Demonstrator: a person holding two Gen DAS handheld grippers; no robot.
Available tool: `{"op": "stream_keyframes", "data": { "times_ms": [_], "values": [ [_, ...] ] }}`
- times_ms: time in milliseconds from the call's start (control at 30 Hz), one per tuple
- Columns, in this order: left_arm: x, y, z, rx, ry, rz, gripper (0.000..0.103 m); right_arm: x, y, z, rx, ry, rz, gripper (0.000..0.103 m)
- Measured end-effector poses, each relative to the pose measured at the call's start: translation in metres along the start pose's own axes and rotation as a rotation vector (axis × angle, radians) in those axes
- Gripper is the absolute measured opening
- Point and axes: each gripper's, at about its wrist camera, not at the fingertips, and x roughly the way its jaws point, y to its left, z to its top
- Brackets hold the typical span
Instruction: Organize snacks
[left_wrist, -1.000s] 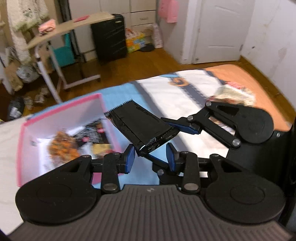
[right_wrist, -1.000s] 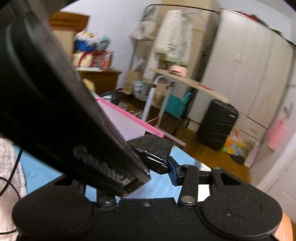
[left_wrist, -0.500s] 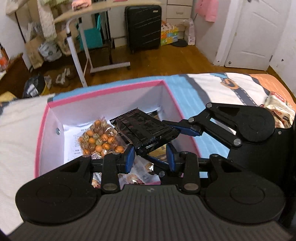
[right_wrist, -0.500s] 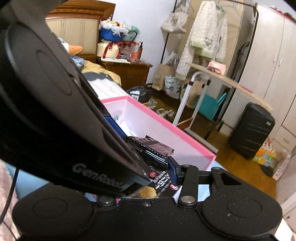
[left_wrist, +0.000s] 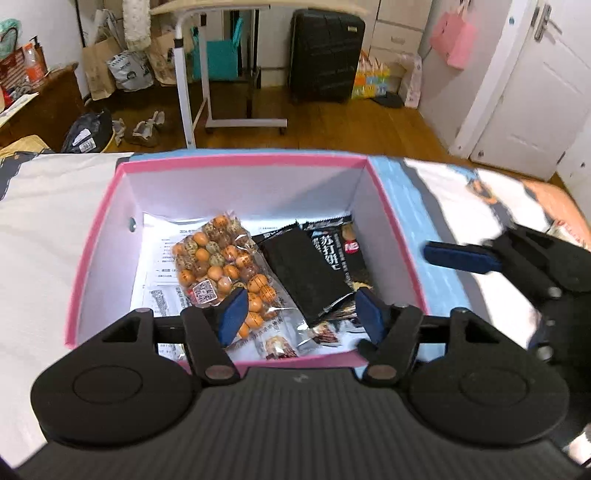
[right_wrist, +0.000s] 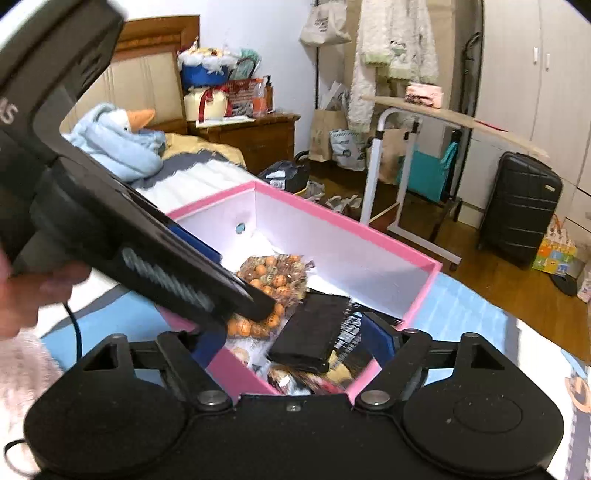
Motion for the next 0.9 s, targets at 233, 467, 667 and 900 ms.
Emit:
{"op": "stream_keyframes", "data": {
  "times_ms": [233, 467, 667, 900],
  "values": [
    [-0.05, -0.02, 0.002, 0.009, -0.044, -0.072, 0.071, -0.072, -0.031, -0.018, 0.091, 0.053, -0.084, 0.085],
    [-0.078, -0.069, -0.003, 0.081, -0.103, -0.133, 0.075, -0.118, -0.058, -0.039, 0.143, 0.087, -0.23, 0.089],
    [-0.059, -0.11, -0.014, 0.146, -0.102, -0.19, 0.075, -0.154, -0.071, -0.079, 0.179, 0.039, -0.283, 0.09],
    [-0.012, -0.159, -0.025, 0.192, -0.037, -0.285, 0.075, -0.166, -0.101, -0.127, 0.241, 0.032, -0.321, 0.092]
  ]
}}
